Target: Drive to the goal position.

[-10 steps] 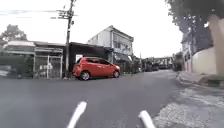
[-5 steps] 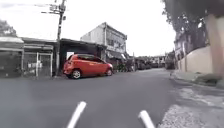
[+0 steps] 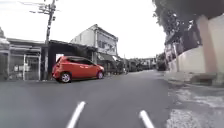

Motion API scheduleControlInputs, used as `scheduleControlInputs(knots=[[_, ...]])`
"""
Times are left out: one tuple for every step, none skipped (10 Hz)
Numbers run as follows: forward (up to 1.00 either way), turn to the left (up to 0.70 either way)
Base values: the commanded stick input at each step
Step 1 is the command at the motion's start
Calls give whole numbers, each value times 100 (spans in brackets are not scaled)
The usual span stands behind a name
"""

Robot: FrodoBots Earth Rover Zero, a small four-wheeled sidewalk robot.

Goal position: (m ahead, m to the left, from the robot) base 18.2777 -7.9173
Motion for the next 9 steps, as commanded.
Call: scheduleControlInputs(knots=[[70, 0], [70, 0], [70, 0], [70, 0], [70, 0], [70, 0], [70, 0], [70, -35], [70, -35]])
